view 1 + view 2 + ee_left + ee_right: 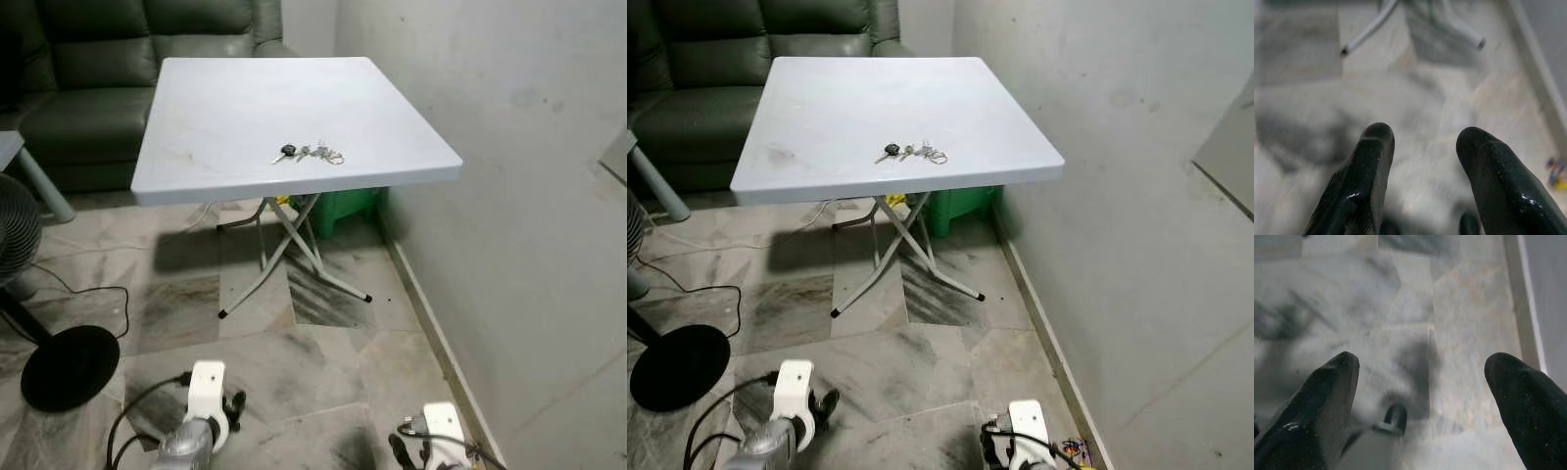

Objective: Hang keys on a hook

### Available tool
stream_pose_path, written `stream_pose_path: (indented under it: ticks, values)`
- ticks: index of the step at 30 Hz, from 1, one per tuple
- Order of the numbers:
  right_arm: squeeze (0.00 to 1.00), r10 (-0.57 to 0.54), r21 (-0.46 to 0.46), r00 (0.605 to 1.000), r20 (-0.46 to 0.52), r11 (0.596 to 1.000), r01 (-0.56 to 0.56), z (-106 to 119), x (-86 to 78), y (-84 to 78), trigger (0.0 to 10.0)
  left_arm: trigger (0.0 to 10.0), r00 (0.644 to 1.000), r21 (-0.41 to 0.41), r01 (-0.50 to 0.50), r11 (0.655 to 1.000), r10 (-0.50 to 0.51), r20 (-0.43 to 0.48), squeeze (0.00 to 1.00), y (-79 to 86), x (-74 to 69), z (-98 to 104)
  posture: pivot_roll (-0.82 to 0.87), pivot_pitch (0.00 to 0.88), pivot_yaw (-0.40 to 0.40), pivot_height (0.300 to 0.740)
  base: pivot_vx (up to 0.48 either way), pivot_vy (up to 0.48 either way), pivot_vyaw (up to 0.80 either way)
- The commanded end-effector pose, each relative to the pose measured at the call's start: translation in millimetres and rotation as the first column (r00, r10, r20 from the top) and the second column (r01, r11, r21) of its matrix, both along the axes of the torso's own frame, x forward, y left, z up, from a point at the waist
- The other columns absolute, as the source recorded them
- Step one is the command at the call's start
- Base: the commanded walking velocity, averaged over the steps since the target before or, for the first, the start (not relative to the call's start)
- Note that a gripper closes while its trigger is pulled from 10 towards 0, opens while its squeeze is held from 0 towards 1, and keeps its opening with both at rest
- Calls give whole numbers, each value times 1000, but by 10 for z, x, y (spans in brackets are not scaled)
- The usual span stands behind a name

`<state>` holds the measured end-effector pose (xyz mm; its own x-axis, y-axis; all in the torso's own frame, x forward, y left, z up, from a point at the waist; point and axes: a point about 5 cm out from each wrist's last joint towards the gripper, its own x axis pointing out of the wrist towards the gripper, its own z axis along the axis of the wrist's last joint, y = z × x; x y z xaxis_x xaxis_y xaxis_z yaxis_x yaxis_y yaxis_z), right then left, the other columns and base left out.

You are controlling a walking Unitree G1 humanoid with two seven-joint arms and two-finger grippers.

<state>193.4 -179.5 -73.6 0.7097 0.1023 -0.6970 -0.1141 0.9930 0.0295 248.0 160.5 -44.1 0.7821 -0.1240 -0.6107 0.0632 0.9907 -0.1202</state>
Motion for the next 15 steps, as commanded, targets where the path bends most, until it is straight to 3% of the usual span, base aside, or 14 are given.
stream_pose_path:
  ticks: [1,4,7,12,15]
  values:
    - [0,-17,-7,997,77,1000,17,115,177,-47,10000,10000,997,-40,-6,999,10,81,0,-61,187,152,-109,0,-35,740,0,0,0]
    - [0,-15,-7,993,117,1000,15,187,287,-53,10000,10000,991,-65,-7,998,16,133,0,-106,323,270,-111,0,-34,740,0,0,0]
    - [0,-27,13,981,190,1000,25,306,443,-58,10000,10000,975,-151,-43,988,74,208,0,-136,504,450,-118,0,-31,740,0,0,0]
    - [0,-30,54,951,307,998,14,485,634,-32,10000,10000,942,-98,8,995,25,335,0,-173,697,694,-129,0,-25,740,0,0,0]
    - [0,-35,80,924,380,997,5,599,734,-12,10000,10000,919,-156,0,988,62,389,0,-152,809,847,-137,0,-20,740,0,0,0]
